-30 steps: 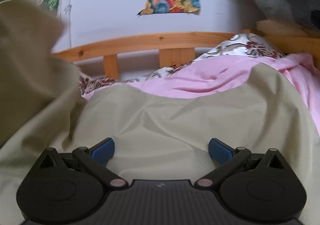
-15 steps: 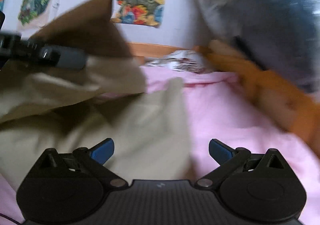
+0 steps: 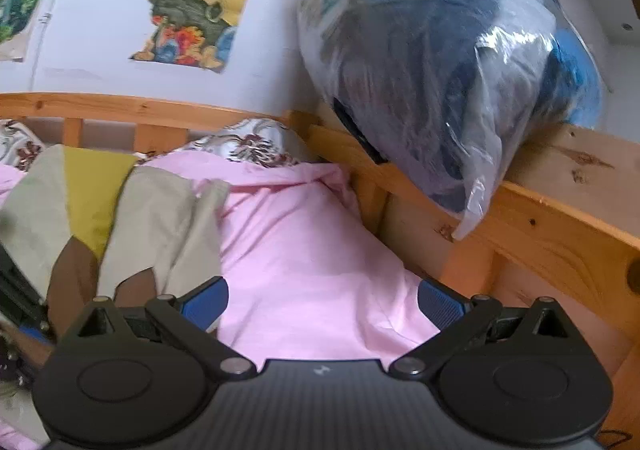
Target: Fold large clothes
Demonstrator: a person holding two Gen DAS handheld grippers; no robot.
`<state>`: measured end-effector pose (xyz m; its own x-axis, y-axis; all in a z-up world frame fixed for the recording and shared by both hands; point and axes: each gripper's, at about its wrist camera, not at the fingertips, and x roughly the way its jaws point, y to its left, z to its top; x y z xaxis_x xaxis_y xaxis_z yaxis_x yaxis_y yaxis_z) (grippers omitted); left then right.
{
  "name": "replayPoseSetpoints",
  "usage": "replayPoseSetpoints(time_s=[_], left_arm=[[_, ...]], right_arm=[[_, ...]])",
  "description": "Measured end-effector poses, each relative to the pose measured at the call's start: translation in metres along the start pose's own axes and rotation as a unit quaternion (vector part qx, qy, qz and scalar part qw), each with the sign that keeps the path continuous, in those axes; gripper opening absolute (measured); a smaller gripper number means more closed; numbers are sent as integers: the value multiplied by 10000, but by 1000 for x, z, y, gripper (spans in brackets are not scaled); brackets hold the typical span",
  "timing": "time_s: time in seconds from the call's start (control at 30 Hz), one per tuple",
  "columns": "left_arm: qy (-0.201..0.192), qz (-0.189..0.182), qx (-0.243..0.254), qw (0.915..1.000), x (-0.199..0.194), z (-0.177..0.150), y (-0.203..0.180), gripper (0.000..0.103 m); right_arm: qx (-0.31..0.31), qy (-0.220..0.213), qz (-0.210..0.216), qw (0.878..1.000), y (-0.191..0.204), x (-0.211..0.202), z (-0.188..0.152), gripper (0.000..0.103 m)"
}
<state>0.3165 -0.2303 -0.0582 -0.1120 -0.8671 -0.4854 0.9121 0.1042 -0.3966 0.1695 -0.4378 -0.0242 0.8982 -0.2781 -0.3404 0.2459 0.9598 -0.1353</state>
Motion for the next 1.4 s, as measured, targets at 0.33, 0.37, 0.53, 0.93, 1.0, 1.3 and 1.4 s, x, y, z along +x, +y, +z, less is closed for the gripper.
replayPoseSetpoints(time_s=[0.33,0.37,0.53,0.93,1.0,1.3,1.4], left_arm=[[-227,357,827,9957,-13,-16,-42,51],[-214,375,898,9950,-12,-17,-44,52],[-261,332,810,9958,-13,-18,-39,52],[84,-106,750,9971,11,1,-31,55],[147,-176,765,9968,19,5,-30,55],[22,-816,-111,9966,42,12,9,54],[-55,-608,-83,9981,34,14,3,54]], right_arm=[[435,336,2306,9715,4,56,60,102],[520,442,2669,9613,9,69,65,97],[459,1207,3209,9383,33,123,68,76],[-465,1173,3119,9417,47,107,61,11],[-625,1039,2945,9479,48,97,63,8],[-826,1357,2854,9451,46,133,32,12],[-482,1438,2996,9419,39,141,28,15]])
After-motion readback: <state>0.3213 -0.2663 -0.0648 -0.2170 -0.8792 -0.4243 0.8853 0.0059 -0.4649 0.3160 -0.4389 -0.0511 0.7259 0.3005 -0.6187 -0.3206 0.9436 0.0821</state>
